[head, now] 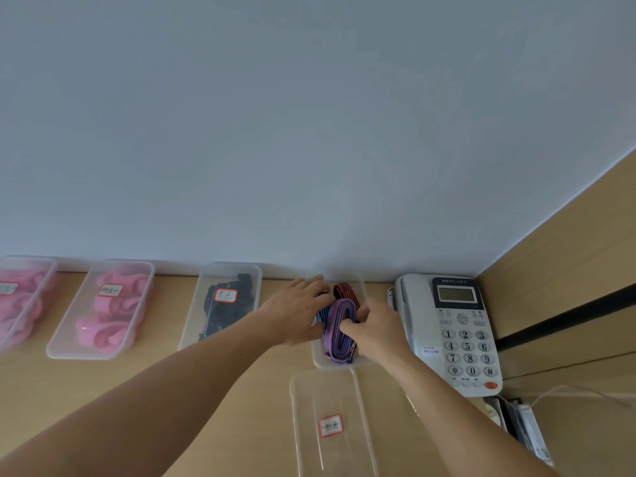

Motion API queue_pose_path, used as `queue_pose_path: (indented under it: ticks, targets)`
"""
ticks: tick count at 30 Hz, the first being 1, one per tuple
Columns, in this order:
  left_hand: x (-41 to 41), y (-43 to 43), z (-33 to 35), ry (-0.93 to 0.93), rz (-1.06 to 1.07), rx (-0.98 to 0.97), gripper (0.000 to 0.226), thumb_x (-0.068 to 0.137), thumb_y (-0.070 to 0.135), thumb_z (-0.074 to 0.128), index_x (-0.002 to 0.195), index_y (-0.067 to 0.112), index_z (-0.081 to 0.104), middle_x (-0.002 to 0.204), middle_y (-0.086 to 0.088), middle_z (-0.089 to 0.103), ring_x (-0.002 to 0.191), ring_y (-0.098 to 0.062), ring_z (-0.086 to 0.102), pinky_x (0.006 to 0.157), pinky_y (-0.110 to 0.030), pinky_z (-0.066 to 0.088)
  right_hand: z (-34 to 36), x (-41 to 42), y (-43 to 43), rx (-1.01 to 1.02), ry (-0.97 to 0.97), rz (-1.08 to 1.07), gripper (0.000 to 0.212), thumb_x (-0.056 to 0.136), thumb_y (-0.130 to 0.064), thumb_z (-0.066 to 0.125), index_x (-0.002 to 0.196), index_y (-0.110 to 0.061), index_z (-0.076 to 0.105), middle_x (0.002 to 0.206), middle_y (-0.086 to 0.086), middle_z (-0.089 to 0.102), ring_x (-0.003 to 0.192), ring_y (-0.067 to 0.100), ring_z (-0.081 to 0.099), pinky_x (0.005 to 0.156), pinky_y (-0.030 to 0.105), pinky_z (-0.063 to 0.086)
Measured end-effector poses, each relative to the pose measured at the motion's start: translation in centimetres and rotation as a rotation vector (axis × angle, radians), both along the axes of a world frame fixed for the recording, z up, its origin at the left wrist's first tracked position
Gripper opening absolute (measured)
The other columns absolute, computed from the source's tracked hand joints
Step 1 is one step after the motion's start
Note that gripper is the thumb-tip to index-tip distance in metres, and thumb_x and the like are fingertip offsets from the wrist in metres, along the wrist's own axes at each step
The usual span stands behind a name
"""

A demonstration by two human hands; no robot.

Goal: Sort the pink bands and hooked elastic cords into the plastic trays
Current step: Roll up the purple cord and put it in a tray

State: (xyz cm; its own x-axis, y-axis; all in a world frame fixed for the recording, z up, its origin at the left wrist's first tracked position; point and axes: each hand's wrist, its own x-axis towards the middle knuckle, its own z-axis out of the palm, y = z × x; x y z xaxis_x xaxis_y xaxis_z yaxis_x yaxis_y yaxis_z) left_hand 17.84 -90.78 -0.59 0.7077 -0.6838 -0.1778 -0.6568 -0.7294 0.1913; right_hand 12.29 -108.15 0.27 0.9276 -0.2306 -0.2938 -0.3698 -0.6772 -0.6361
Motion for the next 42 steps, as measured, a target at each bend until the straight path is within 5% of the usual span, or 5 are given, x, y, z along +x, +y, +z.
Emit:
queue_pose_path:
  ticks: [4,9,13,20,42]
  targets:
    - [0.0,-0.2,-0.1,0.067,0.077,-0.096,0.055,0.088,0.044,0.058,0.137,0.021,0.049,0.144,0.001,0.041,0.145,-0.017,0.025,0.104,-0.035,0.042,0.7,0.4,0.3,-0.130,-0.039,0.084,0.029,0.073,-0.026,0.067,0.061,-0.022,0.041,0.056,-0.007,0.048,0.049,0.008,0.043,0.044,0.022,0.025]
    - [-0.2,-1.0,-0.8,0.061,0.076,-0.034,0.071,0.084,0.049,0.063,0.145,0.021,0.042,0.156,0.002,0.032,0.150,-0.021,0.011,0.120,-0.033,0.016,1.0,0.4,0.8,-0.263,-0.074,0.117,0.018,0.077,-0.024,0.065,0.080,-0.016,0.049,0.078,0.000,0.055,0.060,0.015,0.047,0.046,0.022,0.025]
    - [-0.5,-1.4,-1.2,0.018,0.109,-0.033,0.072,0.082,0.047,0.063,0.145,0.020,0.039,0.155,0.002,0.034,0.150,-0.020,0.012,0.121,-0.035,0.015,0.9,0.2,1.9,-0.426,-0.081,0.230,0.026,0.086,-0.024,0.060,0.108,-0.012,0.053,0.105,0.003,0.054,0.081,0.020,0.052,0.063,0.026,0.036]
    - [-0.5,-1.1,-1.1,0.011,0.107,-0.011,0.073,0.084,0.050,0.055,0.148,0.025,0.030,0.157,0.005,0.027,0.151,-0.019,0.008,0.118,-0.041,0.021,0.4,0.1,0.8,-0.116,-0.073,0.162,0.036,0.080,-0.027,0.068,0.112,-0.021,0.053,0.099,-0.002,0.056,0.086,0.019,0.054,0.068,0.025,0.036]
    - [-1.0,-1.4,-1.0,0.001,0.132,0.001,0.077,0.087,0.045,0.054,0.153,0.028,0.019,0.158,0.006,0.027,0.149,-0.020,0.013,0.116,-0.040,0.024,-0.5,0.6,2.5,-0.116,-0.082,0.063,0.034,0.077,-0.015,0.071,0.103,-0.016,0.049,0.094,0.000,0.060,0.081,0.021,0.060,0.061,0.029,0.041]
